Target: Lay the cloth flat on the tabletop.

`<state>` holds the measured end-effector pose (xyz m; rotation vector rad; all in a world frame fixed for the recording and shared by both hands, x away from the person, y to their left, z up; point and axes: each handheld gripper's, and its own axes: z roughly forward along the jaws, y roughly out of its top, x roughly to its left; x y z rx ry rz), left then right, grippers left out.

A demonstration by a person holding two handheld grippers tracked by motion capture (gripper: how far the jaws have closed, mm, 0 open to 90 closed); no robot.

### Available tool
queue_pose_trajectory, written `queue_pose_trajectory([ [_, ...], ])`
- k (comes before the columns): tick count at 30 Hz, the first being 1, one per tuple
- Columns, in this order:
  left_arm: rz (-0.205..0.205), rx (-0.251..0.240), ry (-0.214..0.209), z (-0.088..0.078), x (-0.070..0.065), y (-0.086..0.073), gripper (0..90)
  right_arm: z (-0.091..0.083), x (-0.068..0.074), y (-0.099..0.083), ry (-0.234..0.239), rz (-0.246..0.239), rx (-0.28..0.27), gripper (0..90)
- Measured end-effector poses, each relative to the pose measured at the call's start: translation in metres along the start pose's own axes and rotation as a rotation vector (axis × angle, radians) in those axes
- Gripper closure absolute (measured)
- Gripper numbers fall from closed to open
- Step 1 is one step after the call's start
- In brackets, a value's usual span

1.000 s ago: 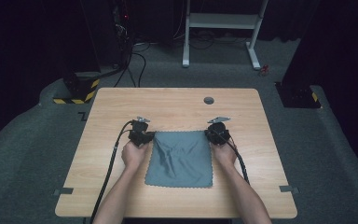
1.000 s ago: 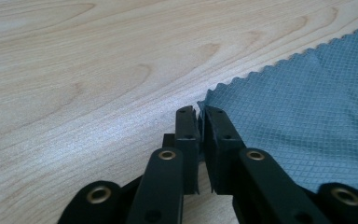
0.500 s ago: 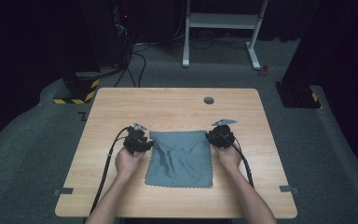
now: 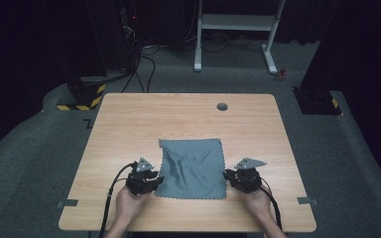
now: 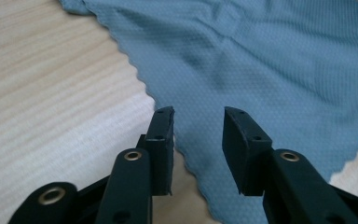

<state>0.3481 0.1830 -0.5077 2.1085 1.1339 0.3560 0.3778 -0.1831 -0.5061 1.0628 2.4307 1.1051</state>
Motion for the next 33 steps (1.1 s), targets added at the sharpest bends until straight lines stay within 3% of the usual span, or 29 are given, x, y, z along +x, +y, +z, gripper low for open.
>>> queue_pose_trajectory([
  [4,0.019,0.035,0.051,0.000,-0.007,-0.006,68.4,-0.007,0.016,-0.014,0.045,-0.038,0.021,77.0],
  [12,0.033,0.038,0.059,-0.006,-0.014,-0.014,76.5,-0.014,0.036,-0.023,0.077,-0.084,0.021,74.3],
  [14,0.023,0.030,0.054,-0.006,-0.016,-0.016,80.2,-0.011,0.042,-0.028,0.052,-0.118,0.057,74.4],
  [18,0.052,0.029,0.057,-0.007,-0.019,-0.017,87.9,-0.012,0.042,-0.030,0.049,-0.119,0.041,77.5],
  [21,0.063,0.023,0.067,-0.007,-0.020,-0.018,89.0,-0.012,0.044,-0.030,0.022,-0.150,0.046,80.4],
  [23,0.043,0.025,0.048,-0.008,-0.018,-0.019,89.2,-0.012,0.046,-0.030,0.010,-0.166,0.044,82.2],
  [27,0.019,0.038,0.018,-0.013,-0.017,-0.022,89.4,-0.014,0.048,-0.031,0.007,-0.189,0.051,88.5],
  [33,0.028,0.054,0.006,-0.018,-0.021,-0.027,89.4,-0.016,0.051,-0.032,0.008,-0.211,0.065,90.0],
])
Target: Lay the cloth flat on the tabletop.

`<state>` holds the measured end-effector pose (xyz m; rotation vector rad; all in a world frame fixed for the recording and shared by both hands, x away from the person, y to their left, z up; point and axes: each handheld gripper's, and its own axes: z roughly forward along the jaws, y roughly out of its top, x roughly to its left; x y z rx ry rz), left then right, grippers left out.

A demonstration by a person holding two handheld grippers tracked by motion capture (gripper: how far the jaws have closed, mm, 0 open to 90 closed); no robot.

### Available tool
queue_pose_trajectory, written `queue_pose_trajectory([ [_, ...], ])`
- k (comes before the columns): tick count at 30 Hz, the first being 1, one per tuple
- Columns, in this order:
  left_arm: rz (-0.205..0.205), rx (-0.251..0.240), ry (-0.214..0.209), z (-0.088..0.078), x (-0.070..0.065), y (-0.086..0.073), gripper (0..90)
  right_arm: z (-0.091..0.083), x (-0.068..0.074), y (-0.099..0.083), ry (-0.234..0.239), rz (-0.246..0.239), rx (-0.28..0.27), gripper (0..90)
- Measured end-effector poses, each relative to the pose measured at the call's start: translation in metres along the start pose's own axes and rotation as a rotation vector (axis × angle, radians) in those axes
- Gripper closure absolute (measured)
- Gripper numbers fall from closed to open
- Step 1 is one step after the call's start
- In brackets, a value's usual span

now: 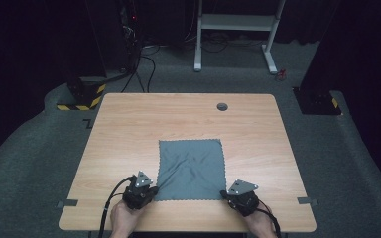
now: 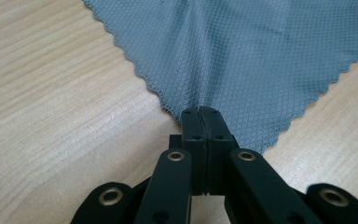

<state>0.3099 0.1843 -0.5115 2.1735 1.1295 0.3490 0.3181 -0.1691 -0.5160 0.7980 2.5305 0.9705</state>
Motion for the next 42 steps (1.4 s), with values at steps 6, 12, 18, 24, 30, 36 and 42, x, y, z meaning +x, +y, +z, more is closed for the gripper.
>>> queue_pose_trajectory([
  [6,-0.002,-0.009,0.017,-0.001,-0.002,-0.002,87.2,-0.003,0.002,-0.003,0.002,0.002,-0.003,89.8],
  [12,0.062,-0.065,-0.041,-0.006,-0.016,0.000,69.5,-0.006,0.006,-0.004,0.012,0.019,-0.031,79.0],
  [18,0.127,-0.050,-0.052,0.009,-0.032,0.011,67.7,-0.003,0.005,-0.004,0.028,0.010,-0.015,84.0],
  [24,0.186,-0.033,-0.068,0.021,-0.047,0.016,67.2,-0.004,0.006,-0.002,0.024,-0.020,0.005,89.2],
  [30,0.209,-0.013,-0.094,0.020,-0.047,0.017,80.3,-0.004,0.006,-0.001,0.030,-0.020,0.011,89.5],
  [36,0.232,0.009,-0.110,0.019,-0.049,0.018,89.5,-0.005,0.005,-0.001,0.041,-0.026,0.022,89.8],
  [42,0.217,0.023,-0.158,0.015,-0.047,0.015,88.5,-0.010,0.008,-0.003,0.071,-0.032,0.038,89.2],
])
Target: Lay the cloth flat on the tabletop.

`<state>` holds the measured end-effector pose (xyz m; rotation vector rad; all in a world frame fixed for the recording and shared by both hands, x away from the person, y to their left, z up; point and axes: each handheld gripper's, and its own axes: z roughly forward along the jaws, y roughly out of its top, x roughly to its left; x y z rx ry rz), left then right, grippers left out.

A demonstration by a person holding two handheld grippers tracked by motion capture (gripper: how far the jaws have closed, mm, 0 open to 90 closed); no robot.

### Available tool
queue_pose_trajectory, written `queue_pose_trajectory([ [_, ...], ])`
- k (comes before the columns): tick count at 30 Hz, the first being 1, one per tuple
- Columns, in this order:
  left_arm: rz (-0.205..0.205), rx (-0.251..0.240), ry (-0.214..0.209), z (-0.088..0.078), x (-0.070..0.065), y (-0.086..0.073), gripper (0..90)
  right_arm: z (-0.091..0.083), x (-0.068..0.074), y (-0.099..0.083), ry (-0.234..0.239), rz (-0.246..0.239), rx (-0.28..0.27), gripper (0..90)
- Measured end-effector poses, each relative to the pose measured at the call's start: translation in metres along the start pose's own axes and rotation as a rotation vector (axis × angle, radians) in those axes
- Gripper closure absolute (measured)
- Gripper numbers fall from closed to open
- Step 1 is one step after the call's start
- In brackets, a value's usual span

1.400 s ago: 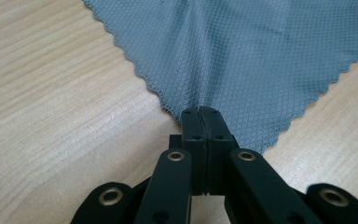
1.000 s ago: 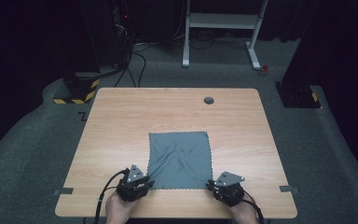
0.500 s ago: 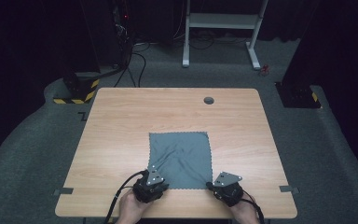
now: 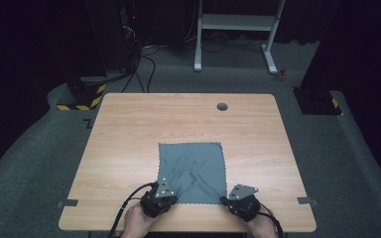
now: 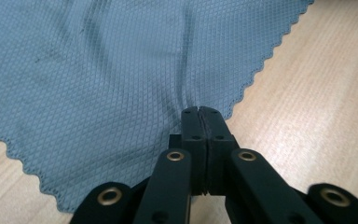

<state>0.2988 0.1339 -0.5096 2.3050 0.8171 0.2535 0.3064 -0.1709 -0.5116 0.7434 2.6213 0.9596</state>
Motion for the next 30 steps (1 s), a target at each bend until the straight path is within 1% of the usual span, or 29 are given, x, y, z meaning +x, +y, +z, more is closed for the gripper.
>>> queue_pose_trajectory([
  [1,-0.008,0.009,-0.012,-0.002,0.001,-0.001,85.6,-0.001,-0.001,0.000,0.004,0.004,0.002,87.6],
  [2,-0.015,0.000,-0.015,-0.002,0.002,-0.001,79.4,-0.002,-0.001,-0.001,0.007,0.011,0.004,85.1],
  [3,-0.032,-0.014,-0.008,-0.003,0.003,-0.002,74.4,-0.002,-0.002,-0.001,0.010,0.014,-0.001,83.3],
  [4,-0.035,-0.020,0.002,-0.004,0.005,-0.002,67.9,-0.003,-0.003,0.000,0.007,0.025,-0.015,80.8],
  [6,-0.049,-0.041,0.046,-0.005,0.010,0.001,61.4,-0.002,-0.003,0.003,0.005,0.034,-0.039,79.2],
  [7,-0.056,-0.053,0.063,-0.005,0.013,0.002,59.5,-0.001,-0.002,0.005,0.003,0.034,-0.048,78.8],
  [8,-0.074,-0.070,0.088,-0.004,0.018,0.005,58.4,0.001,-0.002,0.007,0.001,0.027,-0.057,78.5],
  [9,-0.080,-0.071,0.099,-0.004,0.022,0.007,57.1,0.004,-0.001,0.011,0.001,0.022,-0.065,78.4],
  [11,-0.103,-0.079,0.141,0.001,0.032,0.013,56.3,0.012,-0.001,0.016,0.013,0.018,-0.074,77.9],
  [12,-0.111,-0.078,0.153,0.003,0.036,0.015,55.2,0.018,-0.001,0.019,0.021,0.017,-0.078,77.3],
  [14,-0.129,-0.093,0.169,0.008,0.044,0.017,54.8,0.026,0.000,0.023,0.014,0.011,-0.069,76.3],
  [16,-0.134,-0.067,0.198,0.013,0.049,0.017,54.7,0.029,0.001,0.023,0.008,-0.001,-0.064,76.2],
  [17,-0.126,-0.049,0.209,0.016,0.052,0.015,54.7,0.028,0.002,0.022,0.009,-0.001,-0.066,76.2],
  [20,-0.132,-0.065,0.199,0.015,0.053,0.011,56.2,0.023,0.002,0.016,0.025,0.003,-0.071,76.0],
  [22,-0.126,-0.071,0.205,0.014,0.053,0.008,56.9,0.019,0.001,0.011,0.029,-0.005,-0.071,76.3],
  [24,-0.132,-0.079,0.198,0.013,0.053,0.006,56.9,0.015,0.000,0.008,0.033,-0.007,-0.057,76.2],
  [27,-0.142,-0.070,0.198,0.013,0.054,0.007,56.1,0.011,0.001,0.006,0.035,-0.006,-0.041,74.5],
  [29,-0.149,-0.070,0.203,0.013,0.055,0.009,55.3,0.011,0.000,0.008,0.030,-0.011,-0.033,72.0],
  [30,-0.149,-0.069,0.208,0.013,0.056,0.010,54.1,0.011,-0.002,0.010,0.013,-0.009,-0.040,71.2],
])
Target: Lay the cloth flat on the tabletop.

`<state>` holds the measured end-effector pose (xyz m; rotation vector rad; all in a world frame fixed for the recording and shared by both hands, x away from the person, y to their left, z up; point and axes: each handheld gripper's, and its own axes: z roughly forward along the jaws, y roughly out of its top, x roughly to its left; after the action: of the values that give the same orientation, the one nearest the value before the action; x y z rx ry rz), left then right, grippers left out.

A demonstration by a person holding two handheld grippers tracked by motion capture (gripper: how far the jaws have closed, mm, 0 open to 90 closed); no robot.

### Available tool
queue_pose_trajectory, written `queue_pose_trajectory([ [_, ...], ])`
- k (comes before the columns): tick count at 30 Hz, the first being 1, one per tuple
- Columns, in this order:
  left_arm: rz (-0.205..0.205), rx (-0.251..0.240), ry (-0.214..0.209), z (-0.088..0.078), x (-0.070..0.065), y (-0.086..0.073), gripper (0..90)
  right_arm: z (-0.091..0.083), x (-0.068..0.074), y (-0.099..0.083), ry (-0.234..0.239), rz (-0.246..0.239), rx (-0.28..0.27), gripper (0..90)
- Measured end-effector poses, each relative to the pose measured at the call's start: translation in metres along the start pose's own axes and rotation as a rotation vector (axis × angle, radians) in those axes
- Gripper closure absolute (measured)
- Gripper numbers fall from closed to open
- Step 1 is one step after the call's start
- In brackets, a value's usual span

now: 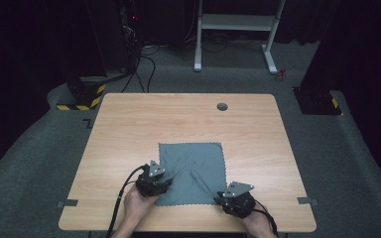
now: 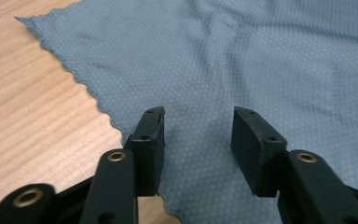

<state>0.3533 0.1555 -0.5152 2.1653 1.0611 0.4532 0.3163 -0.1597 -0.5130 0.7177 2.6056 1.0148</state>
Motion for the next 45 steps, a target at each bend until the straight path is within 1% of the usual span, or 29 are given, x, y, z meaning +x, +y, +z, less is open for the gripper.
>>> queue_pose_trajectory([
  [2,-0.010,-0.015,0.006,0.001,0.003,0.004,53.2,0.000,-0.007,0.003,-0.008,0.017,-0.031,70.6],
  [3,-0.016,-0.019,0.012,0.003,0.006,0.007,52.6,0.000,-0.013,0.007,-0.021,0.033,-0.049,70.4],
  [4,-0.018,-0.024,0.030,0.007,0.009,0.010,51.9,0.002,-0.019,0.010,-0.043,0.047,-0.058,70.0],
  [5,-0.024,-0.028,0.039,0.010,0.012,0.013,51.6,0.007,-0.031,0.014,-0.076,0.061,-0.060,70.2],
  [6,-0.051,-0.023,0.042,0.016,0.019,0.017,51.6,0.010,-0.039,0.016,-0.087,0.078,-0.073,70.5],
  [7,-0.062,-0.017,0.042,0.019,0.022,0.019,51.3,0.017,-0.056,0.020,-0.093,0.142,-0.070,71.9],
  [9,-0.079,-0.021,0.063,0.026,0.030,0.024,51.3,0.024,-0.072,0.024,-0.121,0.179,-0.062,73.4],
  [10,-0.081,-0.017,0.070,0.028,0.033,0.025,51.3,0.030,-0.083,0.028,-0.133,0.210,-0.060,74.2],
  [11,-0.089,-0.009,0.079,0.031,0.038,0.027,51.3,0.032,-0.089,0.031,-0.138,0.233,-0.058,74.3],
  [12,-0.097,-0.015,0.082,0.033,0.041,0.028,51.2,0.037,-0.098,0.036,-0.161,0.249,-0.060,74.4],
  [14,-0.103,-0.013,0.085,0.035,0.046,0.030,51.7,0.043,-0.110,0.045,-0.208,0.270,-0.066,74.2],
  [15,-0.103,-0.007,0.093,0.036,0.048,0.032,51.1,0.045,-0.115,0.048,-0.220,0.281,-0.068,74.2],
  [17,-0.102,0.000,0.087,0.038,0.050,0.034,50.3,0.052,-0.126,0.055,-0.246,0.321,-0.064,74.2],
  [18,-0.102,0.000,0.087,0.038,0.051,0.035,50.1,0.057,-0.132,0.059,-0.260,0.335,-0.051,74.2],
  [21,-0.103,-0.003,0.080,0.040,0.053,0.036,49.8,0.069,-0.139,0.064,-0.302,0.343,-0.017,73.9],
  [22,-0.105,-0.004,0.077,0.040,0.054,0.036,49.6,0.072,-0.140,0.065,-0.320,0.339,-0.021,73.9],
  [24,-0.105,-0.006,0.077,0.041,0.054,0.036,49.6,0.077,-0.142,0.065,-0.307,0.343,-0.003,74.0],
  [26,-0.103,-0.003,0.078,0.040,0.054,0.036,49.6,0.080,-0.142,0.067,-0.305,0.332,-0.007,74.7],
  [28,-0.098,0.003,0.081,0.039,0.053,0.036,49.5,0.081,-0.143,0.069,-0.289,0.323,0.002,79.0],
  [30,-0.086,0.009,0.084,0.038,0.054,0.036,48.9,0.082,-0.143,0.071,-0.270,0.315,0.015,88.3],
  [32,-0.081,0.013,0.092,0.037,0.054,0.035,48.9,0.083,-0.143,0.073,-0.275,0.298,0.026,89.9],
  [34,-0.085,0.017,0.095,0.036,0.056,0.035,48.7,0.083,-0.144,0.073,-0.283,0.298,0.024,90.0],
  [35,-0.079,0.021,0.100,0.035,0.058,0.035,48.7,0.083,-0.145,0.072,-0.290,0.293,0.022,90.0],
  [36,-0.088,0.017,0.099,0.036,0.059,0.034,48.6,0.083,-0.147,0.072,-0.295,0.294,0.018,90.0],
  [39,-0.097,0.013,0.098,0.038,0.059,0.035,48.4,0.083,-0.152,0.070,-0.293,0.326,0.000,89.9],
  [41,-0.090,0.014,0.105,0.038,0.058,0.037,48.6,0.084,-0.152,0.069,-0.299,0.322,-0.010,89.2],
  [42,-0.086,0.015,0.108,0.039,0.058,0.037,48.7,0.085,-0.153,0.069,-0.296,0.323,-0.014,87.6],
  [43,-0.089,0.013,0.113,0.039,0.058,0.037,48.7,0.084,-0.154,0.068,-0.294,0.331,-0.015,83.4],
  [45,-0.090,0.007,0.128,0.039,0.059,0.037,49.1,0.080,-0.155,0.066,-0.286,0.363,-0.016,79.2],
])
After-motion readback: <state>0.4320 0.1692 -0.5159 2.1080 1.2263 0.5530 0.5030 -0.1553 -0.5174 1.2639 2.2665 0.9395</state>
